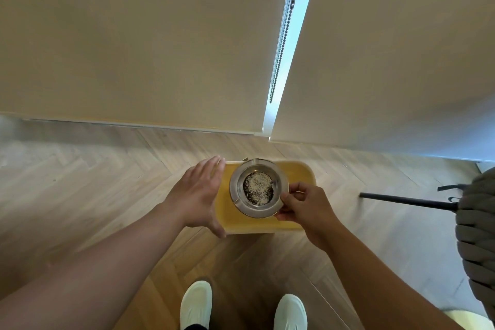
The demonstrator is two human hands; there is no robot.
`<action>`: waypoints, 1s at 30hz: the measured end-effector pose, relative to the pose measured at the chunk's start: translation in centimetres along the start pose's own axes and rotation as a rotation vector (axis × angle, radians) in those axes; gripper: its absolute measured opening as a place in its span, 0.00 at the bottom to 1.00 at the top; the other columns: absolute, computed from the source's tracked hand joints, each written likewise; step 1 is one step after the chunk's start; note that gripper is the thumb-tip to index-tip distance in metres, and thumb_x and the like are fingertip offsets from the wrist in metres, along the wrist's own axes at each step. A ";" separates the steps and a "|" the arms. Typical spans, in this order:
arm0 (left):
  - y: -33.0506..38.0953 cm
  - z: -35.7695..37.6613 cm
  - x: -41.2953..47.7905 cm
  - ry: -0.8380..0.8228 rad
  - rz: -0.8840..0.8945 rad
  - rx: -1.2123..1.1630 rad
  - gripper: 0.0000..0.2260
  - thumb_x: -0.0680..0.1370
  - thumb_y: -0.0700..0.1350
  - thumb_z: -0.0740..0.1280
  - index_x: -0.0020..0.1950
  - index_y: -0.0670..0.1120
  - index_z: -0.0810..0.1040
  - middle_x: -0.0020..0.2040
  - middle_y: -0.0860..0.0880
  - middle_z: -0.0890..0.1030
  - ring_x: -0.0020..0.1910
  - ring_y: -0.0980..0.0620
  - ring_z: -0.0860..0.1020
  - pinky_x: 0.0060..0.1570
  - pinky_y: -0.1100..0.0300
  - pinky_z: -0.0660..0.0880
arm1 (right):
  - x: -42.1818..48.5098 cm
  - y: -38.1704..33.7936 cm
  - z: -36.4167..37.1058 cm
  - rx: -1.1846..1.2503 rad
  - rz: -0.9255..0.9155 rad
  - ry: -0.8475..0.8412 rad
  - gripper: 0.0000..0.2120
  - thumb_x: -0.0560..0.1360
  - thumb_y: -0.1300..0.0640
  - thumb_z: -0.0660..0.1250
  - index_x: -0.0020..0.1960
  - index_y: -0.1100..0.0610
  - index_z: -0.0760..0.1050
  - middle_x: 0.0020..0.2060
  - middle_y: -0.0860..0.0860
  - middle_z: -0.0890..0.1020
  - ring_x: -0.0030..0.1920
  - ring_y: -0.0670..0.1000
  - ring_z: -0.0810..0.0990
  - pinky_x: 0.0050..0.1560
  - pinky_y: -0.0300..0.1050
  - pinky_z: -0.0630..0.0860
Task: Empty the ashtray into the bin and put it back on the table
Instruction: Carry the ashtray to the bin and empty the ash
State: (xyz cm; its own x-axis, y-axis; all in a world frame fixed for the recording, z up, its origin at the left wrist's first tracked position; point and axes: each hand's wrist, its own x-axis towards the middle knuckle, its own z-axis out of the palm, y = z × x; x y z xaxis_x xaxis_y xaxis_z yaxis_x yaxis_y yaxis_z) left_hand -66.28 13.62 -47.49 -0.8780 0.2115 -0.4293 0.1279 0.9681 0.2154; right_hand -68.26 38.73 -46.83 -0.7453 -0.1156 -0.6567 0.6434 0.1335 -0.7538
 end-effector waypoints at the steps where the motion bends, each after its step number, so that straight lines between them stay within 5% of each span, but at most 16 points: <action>1: 0.0 0.0 0.0 -0.006 -0.003 -0.003 0.71 0.50 0.74 0.74 0.78 0.46 0.36 0.80 0.47 0.42 0.79 0.48 0.42 0.77 0.51 0.50 | 0.2 0.0 0.1 -0.016 -0.002 -0.001 0.02 0.78 0.65 0.66 0.49 0.64 0.77 0.31 0.53 0.84 0.30 0.52 0.83 0.36 0.46 0.82; 9: -0.1 0.0 0.4 -0.031 -0.008 -0.044 0.71 0.51 0.71 0.77 0.78 0.47 0.35 0.80 0.48 0.40 0.79 0.48 0.42 0.76 0.52 0.51 | 0.9 0.0 -0.3 -0.324 -0.165 0.087 0.02 0.76 0.65 0.68 0.48 0.60 0.78 0.40 0.58 0.84 0.34 0.56 0.85 0.36 0.47 0.84; 11: 0.0 0.2 0.4 -0.032 -0.010 -0.051 0.71 0.52 0.70 0.77 0.78 0.47 0.34 0.80 0.48 0.40 0.79 0.48 0.42 0.76 0.52 0.51 | 0.9 -0.1 -0.5 -0.510 -0.349 0.137 0.02 0.76 0.65 0.68 0.46 0.59 0.78 0.37 0.54 0.83 0.32 0.52 0.83 0.34 0.42 0.81; 15: -0.1 0.3 0.4 -0.027 -0.011 -0.050 0.71 0.52 0.70 0.77 0.77 0.48 0.34 0.80 0.49 0.40 0.78 0.49 0.41 0.76 0.52 0.51 | 0.2 0.2 -1.2 -0.969 -0.873 0.100 0.03 0.76 0.64 0.68 0.44 0.58 0.75 0.33 0.53 0.78 0.30 0.52 0.75 0.28 0.52 0.77; 18: -0.2 0.3 0.5 -0.026 -0.010 -0.054 0.71 0.52 0.70 0.77 0.78 0.48 0.34 0.80 0.49 0.40 0.78 0.49 0.42 0.75 0.52 0.50 | -0.5 1.1 -1.6 -1.314 -1.106 0.061 0.14 0.66 0.65 0.78 0.49 0.60 0.78 0.37 0.56 0.82 0.35 0.54 0.80 0.29 0.45 0.79; 22: -0.2 0.3 0.5 -0.018 -0.004 -0.062 0.71 0.51 0.71 0.77 0.78 0.49 0.34 0.80 0.49 0.41 0.78 0.49 0.42 0.75 0.52 0.51 | -1.0 2.3 -1.6 -1.400 -1.141 0.111 0.20 0.59 0.64 0.83 0.49 0.62 0.83 0.44 0.59 0.86 0.46 0.58 0.85 0.35 0.49 0.84; 30: -0.2 0.1 0.7 -0.028 -0.005 -0.064 0.71 0.51 0.71 0.77 0.78 0.49 0.34 0.80 0.49 0.40 0.78 0.49 0.42 0.76 0.51 0.52 | -0.9 1.9 -1.6 -1.374 -1.123 0.156 0.19 0.60 0.65 0.82 0.49 0.64 0.83 0.45 0.60 0.86 0.48 0.59 0.85 0.36 0.49 0.84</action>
State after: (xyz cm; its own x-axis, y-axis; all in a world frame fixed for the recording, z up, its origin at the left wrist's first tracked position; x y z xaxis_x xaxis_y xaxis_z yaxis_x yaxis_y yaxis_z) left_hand -66.84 13.54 -47.93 -0.8652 0.2115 -0.4546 0.0934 0.9588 0.2682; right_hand -66.61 40.66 -47.63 -0.7419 -0.6463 0.1785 -0.6704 0.7198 -0.1803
